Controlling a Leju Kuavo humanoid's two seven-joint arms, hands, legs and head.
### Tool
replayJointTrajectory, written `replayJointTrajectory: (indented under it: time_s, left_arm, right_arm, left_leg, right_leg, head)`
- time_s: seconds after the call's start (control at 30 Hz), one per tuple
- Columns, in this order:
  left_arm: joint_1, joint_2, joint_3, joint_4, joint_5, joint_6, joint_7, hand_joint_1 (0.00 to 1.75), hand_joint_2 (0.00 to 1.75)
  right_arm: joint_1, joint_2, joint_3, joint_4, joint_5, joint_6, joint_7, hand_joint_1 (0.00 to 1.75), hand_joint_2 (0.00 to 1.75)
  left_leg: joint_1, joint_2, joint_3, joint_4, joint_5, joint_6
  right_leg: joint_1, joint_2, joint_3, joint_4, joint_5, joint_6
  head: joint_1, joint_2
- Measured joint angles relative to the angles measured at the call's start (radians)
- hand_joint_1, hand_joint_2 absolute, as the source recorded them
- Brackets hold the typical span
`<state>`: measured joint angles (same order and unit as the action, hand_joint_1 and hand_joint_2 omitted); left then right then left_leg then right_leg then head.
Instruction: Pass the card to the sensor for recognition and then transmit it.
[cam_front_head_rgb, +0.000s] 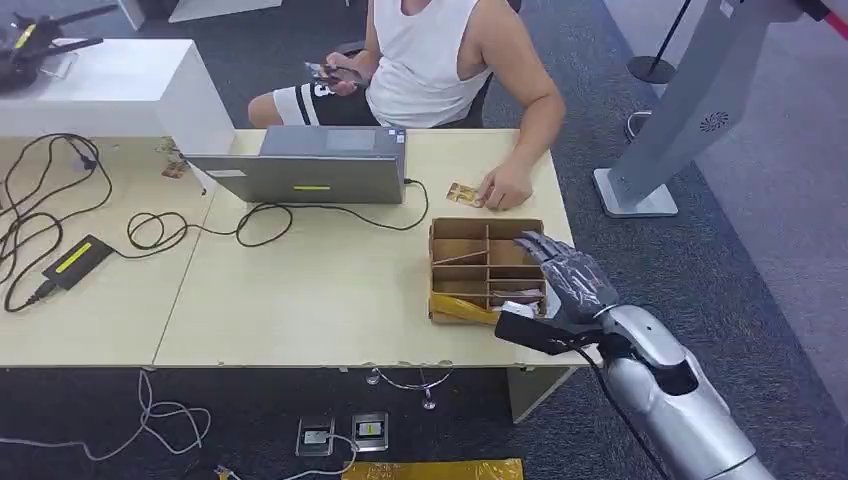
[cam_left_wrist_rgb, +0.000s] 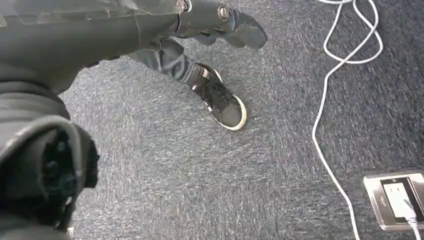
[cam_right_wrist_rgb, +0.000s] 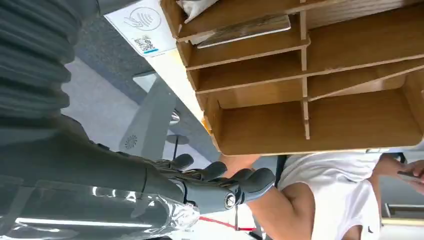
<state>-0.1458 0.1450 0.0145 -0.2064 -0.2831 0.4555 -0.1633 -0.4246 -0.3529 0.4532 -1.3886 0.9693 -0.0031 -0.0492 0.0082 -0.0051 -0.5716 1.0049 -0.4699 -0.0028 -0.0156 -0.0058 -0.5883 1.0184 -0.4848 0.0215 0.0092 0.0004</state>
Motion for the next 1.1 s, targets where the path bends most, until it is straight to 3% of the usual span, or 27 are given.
replayJointTrajectory:
  time_s: [0.5,1.1]
  left_arm:
    - [-0.009,-0.003,-0.002,-0.001,-0.012,-0.011,0.010,0.00,0.00]
    - [-0.023,-0.003,-0.010,-0.001,-0.034,-0.032,0.021,0.00,0.00]
  right_arm:
    - [-0.001,0.044,0.016,0.093,0.070,-0.065,-0.026,0.00,1.75]
    - [-0.001,0.082,0.026,0.153,0.072,-0.087,-0.028,0.00,1.75]
  left_leg:
    - [0.000,0.000,0.000,0.000,0.000,0.000]
    - [0.000,0.000,0.000,0.000,0.000,0.000]
  right_leg:
    - [0.000,0.000,0.000,0.000,0.000,0.000]
    - [0.000,0.000,0.000,0.000,0.000,0.000]
  head:
    - [0.000,0.000]
    - [0.000,0.000]
